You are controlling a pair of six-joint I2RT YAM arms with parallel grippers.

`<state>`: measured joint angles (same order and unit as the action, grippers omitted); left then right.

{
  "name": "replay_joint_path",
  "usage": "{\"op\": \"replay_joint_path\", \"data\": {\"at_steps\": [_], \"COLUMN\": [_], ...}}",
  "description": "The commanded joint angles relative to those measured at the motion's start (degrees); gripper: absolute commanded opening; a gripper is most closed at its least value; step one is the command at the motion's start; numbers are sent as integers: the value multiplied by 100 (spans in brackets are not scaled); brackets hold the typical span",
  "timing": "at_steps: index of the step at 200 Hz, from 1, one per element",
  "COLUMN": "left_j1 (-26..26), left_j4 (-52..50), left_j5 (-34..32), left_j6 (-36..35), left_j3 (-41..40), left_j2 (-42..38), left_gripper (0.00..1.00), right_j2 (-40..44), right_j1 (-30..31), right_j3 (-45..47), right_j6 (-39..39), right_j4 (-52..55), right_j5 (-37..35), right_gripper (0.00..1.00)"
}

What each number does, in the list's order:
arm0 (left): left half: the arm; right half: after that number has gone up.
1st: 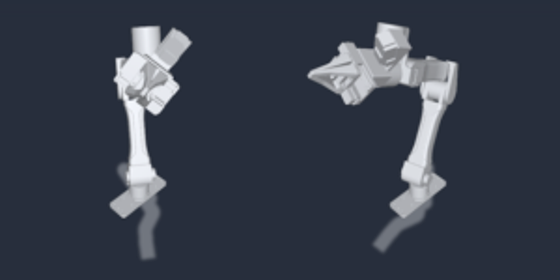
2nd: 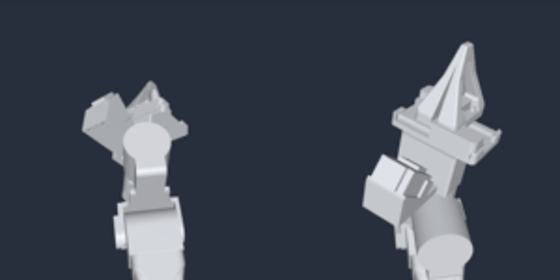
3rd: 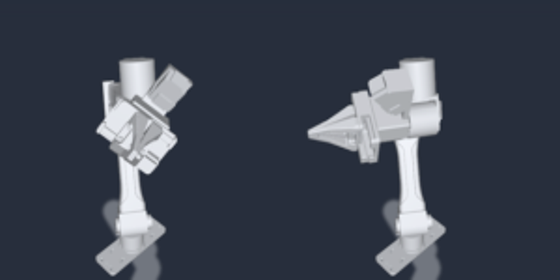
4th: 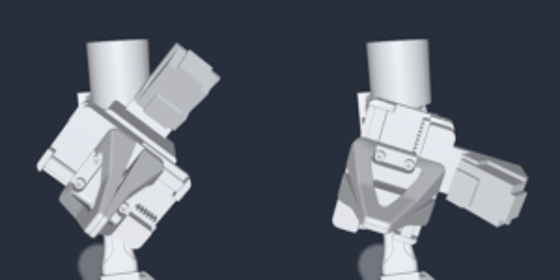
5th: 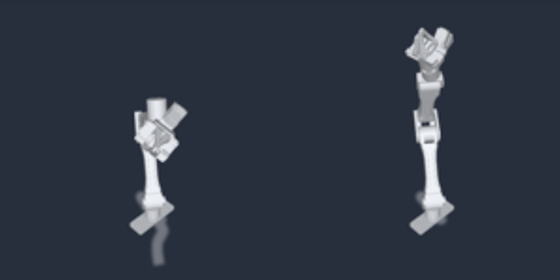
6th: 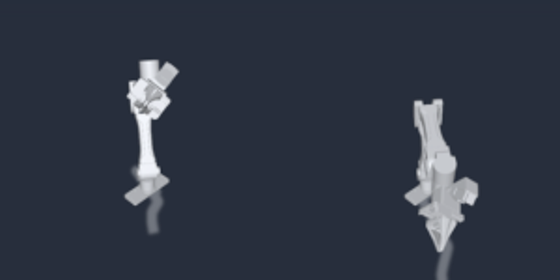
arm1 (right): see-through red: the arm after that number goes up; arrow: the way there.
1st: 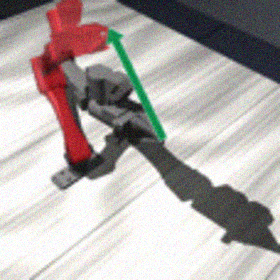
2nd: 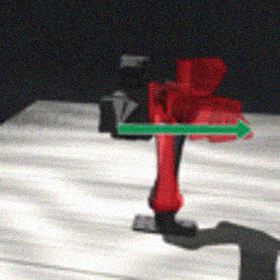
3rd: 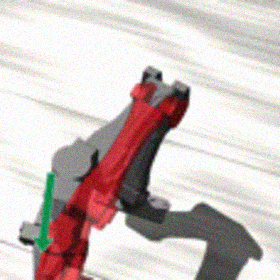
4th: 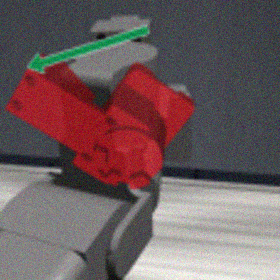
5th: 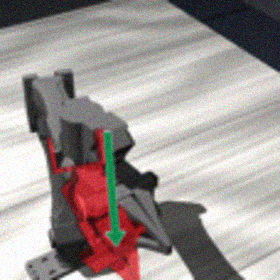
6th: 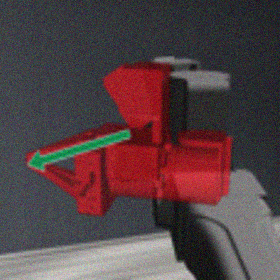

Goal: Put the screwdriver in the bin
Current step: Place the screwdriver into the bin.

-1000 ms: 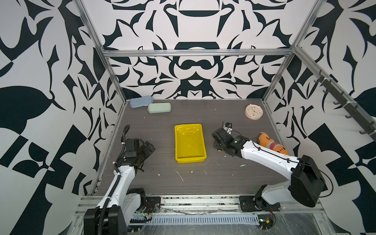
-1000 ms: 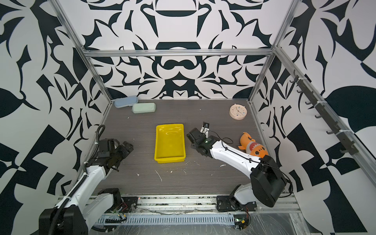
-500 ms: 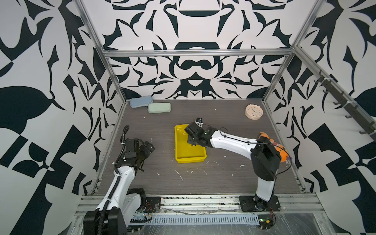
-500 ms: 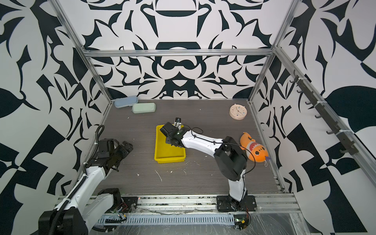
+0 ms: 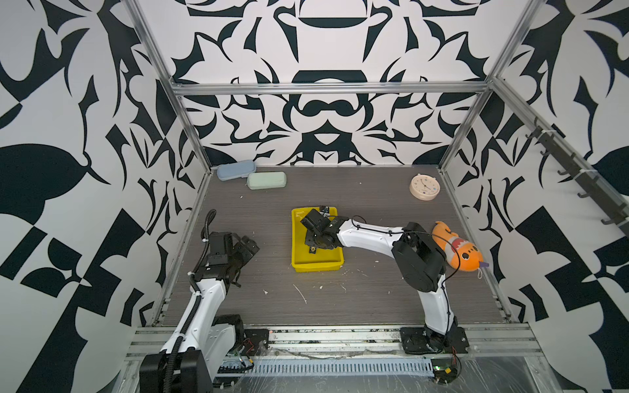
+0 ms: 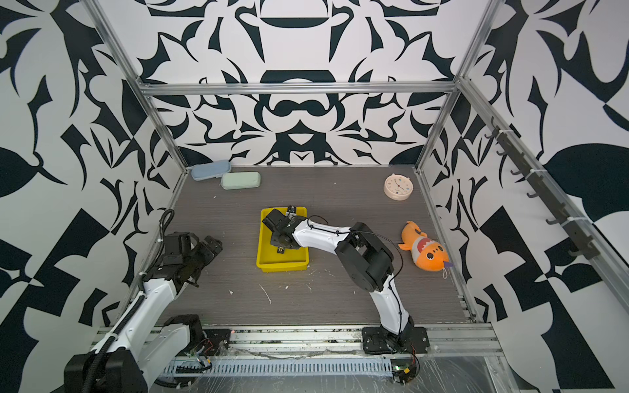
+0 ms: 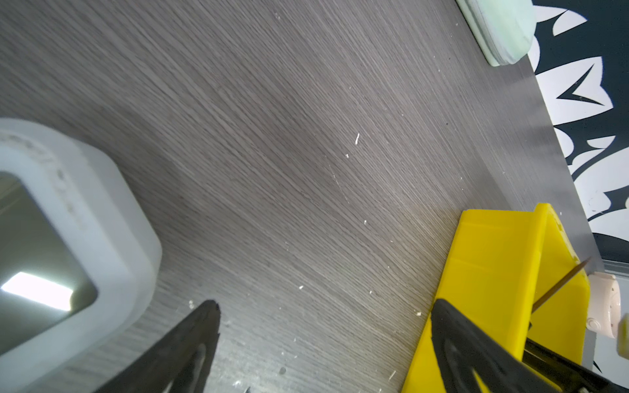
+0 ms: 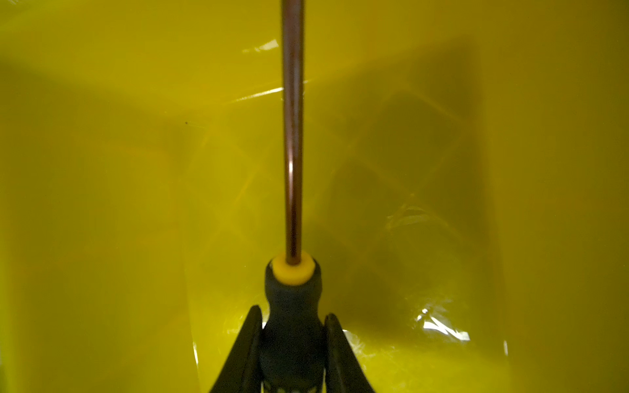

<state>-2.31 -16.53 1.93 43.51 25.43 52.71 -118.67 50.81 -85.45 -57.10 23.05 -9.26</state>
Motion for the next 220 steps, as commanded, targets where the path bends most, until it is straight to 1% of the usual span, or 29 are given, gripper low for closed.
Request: {"op": "replay_joint_path", "data": {"at_steps": [1,24,37,79,94,99,111,136,150,168,178,202,210,220], "left_j1": [-14,-16,-14,-15,-15,-10,-11,-8,-14,-15,-15,-14,-15,-15], "left_j4": [-47,-60,-58,-60,-59,-60,-59,-51,-49,-36,-39,-25,-24,-23], "left_j5": [26,5,-3,0,8,16,19,33,30,37,44,58,53,53], "left_j6": [57,58,67,65,66,70,69,63,65,65,68,68,68,70], "left_j3": [-89,-106,-115,-115,-117,-117,-117,-116,-117,-116,-122,-134,-129,-130], "left_j2": [-13,-72,-102,-114,-103,-103,-103,-94,-94,-94,-94,-98,-94,-95], "left_gripper": [99,99,99,99,99,99,99,99,99,99,99,99,99,99], "right_j2": [-62,-9,65,542,757,845,1063,1632,2025,2550,2871,3554,3788,4030], "right_j1": [-17,-18,-10,-12,-15,-14,-48,-183,-304,-618,-869,-1448,-1571,-1661], "right_j3": [-31,-101,-158,-312,-419,-443,-473,-269,3,462,785,1570,1762,2022], "right_j6": [-117,-41,44,378,627,702,896,1299,1529,1695,1698,1709,1798,2194], "right_j4": [95,151,226,479,669,742,888,1061,1059,1058,1015,613,524,312], "right_j5": [187,196,154,-10,-128,-383,-589,-1019,-1365,-1775,-1773,-1345,-1396,-1668], "right_gripper": [19,26,31,46,50,52,56,56,56,56,55,53,53,54]}}
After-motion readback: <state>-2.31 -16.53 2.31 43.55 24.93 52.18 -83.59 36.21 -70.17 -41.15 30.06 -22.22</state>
